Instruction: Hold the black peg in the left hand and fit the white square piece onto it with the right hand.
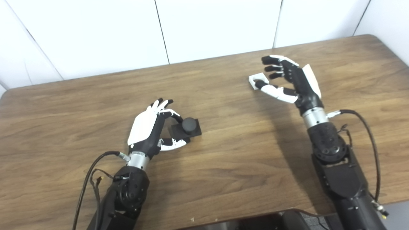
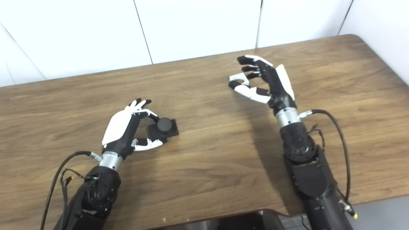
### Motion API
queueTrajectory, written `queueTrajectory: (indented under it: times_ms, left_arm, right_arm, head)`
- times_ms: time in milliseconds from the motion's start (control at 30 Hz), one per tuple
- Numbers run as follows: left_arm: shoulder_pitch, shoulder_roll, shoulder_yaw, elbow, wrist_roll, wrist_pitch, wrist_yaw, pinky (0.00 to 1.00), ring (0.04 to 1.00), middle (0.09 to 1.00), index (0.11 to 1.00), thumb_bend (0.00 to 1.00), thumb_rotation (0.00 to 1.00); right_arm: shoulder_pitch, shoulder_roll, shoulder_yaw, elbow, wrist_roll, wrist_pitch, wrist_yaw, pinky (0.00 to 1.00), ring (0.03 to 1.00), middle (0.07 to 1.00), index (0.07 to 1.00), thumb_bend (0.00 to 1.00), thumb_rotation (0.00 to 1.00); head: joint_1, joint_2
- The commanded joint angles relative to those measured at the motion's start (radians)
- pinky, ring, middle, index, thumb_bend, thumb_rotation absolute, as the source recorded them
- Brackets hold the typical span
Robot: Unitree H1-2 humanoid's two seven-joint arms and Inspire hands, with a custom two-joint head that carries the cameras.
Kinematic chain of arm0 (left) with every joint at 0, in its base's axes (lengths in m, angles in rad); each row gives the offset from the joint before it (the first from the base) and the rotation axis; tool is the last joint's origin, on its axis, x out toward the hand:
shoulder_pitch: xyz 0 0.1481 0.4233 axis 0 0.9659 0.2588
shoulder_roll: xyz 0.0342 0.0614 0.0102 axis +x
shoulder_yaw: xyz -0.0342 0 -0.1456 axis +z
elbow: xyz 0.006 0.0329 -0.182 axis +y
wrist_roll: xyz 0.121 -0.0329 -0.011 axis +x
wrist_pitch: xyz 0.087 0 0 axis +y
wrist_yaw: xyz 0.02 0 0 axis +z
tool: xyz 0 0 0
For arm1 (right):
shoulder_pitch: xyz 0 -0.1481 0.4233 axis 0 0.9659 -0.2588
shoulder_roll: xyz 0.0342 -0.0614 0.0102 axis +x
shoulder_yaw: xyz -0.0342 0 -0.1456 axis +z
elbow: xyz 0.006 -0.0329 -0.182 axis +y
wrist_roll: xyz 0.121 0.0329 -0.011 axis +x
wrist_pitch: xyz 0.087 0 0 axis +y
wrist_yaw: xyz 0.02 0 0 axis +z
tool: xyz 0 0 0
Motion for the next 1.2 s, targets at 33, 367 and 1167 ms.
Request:
queueTrajectory:
  times_ms: [33, 367, 1167]
  left_arm:
    - [0.010, 0.002, -0.025, 0.036, 0.007, -0.001, -0.059, 1.00, 0.999, 0.933, 0.493, 0.51, 0.08]
    - [0.007, 0.004, -0.017, 0.048, 0.013, 0.002, -0.054, 1.00, 1.000, 0.931, 0.493, 0.51, 0.08]
    - [0.014, -0.017, -0.011, 0.082, 0.020, -0.012, -0.017, 1.00, 0.997, 0.926, 0.492, 0.51, 0.08]
  right_arm:
    - [-0.123, -0.115, 0.019, 0.001, -0.072, -0.040, 0.039, 0.67, 0.773, 0.789, 0.752, 0.64, 0.38]
    - [-0.404, -0.340, 0.187, 0.219, -0.219, -0.099, 0.215, 0.75, 0.861, 0.832, 0.750, 0.69, 0.31]
    - [-0.683, -0.357, 0.418, 0.567, -0.307, -0.206, 0.477, 0.83, 0.965, 0.956, 0.830, 0.86, 0.68]
  head:
    - [0.009, -0.001]
    - [0.022, -0.014]
    - [0.037, -0.014]
